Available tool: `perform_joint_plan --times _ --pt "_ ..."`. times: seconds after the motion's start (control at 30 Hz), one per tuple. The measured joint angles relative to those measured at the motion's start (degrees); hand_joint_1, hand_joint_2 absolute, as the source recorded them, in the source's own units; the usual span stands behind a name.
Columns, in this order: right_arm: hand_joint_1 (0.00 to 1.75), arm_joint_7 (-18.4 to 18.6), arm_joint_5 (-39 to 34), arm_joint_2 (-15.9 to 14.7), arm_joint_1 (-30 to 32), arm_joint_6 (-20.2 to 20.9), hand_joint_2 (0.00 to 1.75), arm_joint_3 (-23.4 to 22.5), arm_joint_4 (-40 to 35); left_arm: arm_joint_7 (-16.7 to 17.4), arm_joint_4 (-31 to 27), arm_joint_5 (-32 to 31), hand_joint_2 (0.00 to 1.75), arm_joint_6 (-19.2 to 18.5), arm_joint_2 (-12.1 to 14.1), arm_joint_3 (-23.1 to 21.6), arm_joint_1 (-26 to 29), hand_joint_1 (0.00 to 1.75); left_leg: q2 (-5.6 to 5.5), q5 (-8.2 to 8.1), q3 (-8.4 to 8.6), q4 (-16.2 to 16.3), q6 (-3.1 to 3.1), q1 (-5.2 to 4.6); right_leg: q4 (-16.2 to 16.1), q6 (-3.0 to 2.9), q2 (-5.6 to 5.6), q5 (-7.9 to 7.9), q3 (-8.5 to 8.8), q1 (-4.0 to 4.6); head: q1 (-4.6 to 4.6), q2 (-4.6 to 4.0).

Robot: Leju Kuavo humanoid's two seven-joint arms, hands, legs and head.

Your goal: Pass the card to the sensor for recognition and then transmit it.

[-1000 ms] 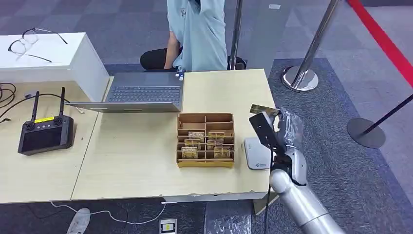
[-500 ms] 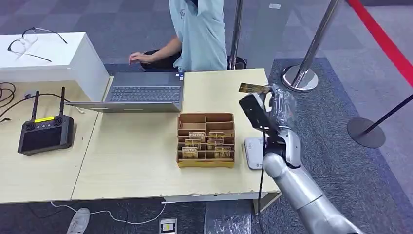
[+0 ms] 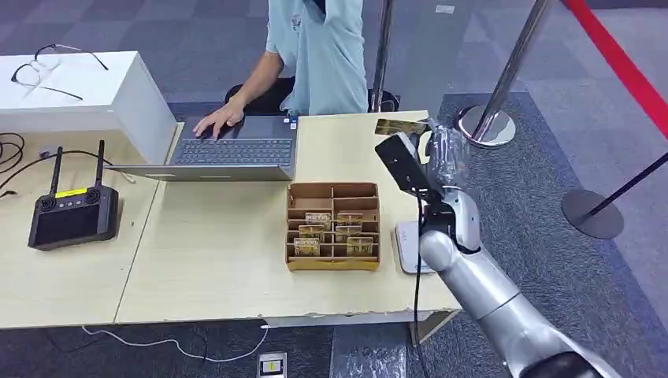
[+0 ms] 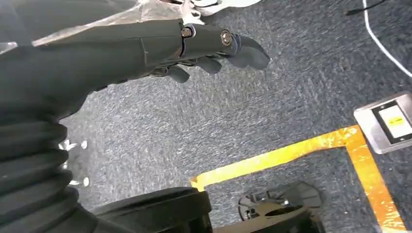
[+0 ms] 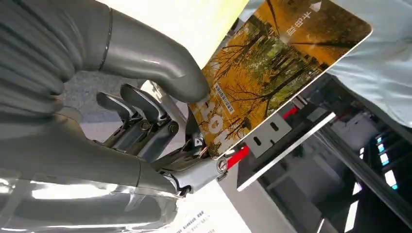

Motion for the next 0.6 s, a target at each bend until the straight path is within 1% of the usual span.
perform_joint_plan --times 0.2,0.3,0.43,0.6 --pt "1.75 -0.2 -1.3 -0.3 -0.1 0.0 1.75 0.7 0.7 1.4 0.0 -0.3 1.75 0.3 0.2 0.0 0.0 0.00 0.01 0.00 0.00 0.0 0.00 0.00 0.0 0.00 0.00 0.00 0.01 0.00 -0.02 0.00" --pt "1.75 -0.3 -1.4 -0.3 -0.8 0.0 1.75 1.5 1.4 0.5 0.0 -0.1 1.75 1.3 0.4 0.0 0.0 0.00 0.00 0.00 0.00 0.0 0.00 0.00 0.0 0.00 0.00 0.00 0.01 0.00 -0.02 0.00" --pt "1.75 -0.1 -0.9 -0.3 -1.3 0.0 1.75 2.2 2.1 -0.4 0.0 0.2 1.75 1.2 0.4 0.0 0.0 0.00 0.00 0.00 -0.01 0.0 0.00 0.00 0.0 0.00 0.00 0.00 0.01 0.00 -0.02 0.00" --pt "1.75 1.6 -0.1 -0.4 -2.0 0.0 1.75 3.2 2.3 -0.5 0.0 0.9 1.75 1.4 0.2 0.0 0.0 0.00 0.00 0.00 -0.01 0.0 0.00 0.00 0.0 0.00 0.00 0.00 0.00 0.00 0.00 0.00"
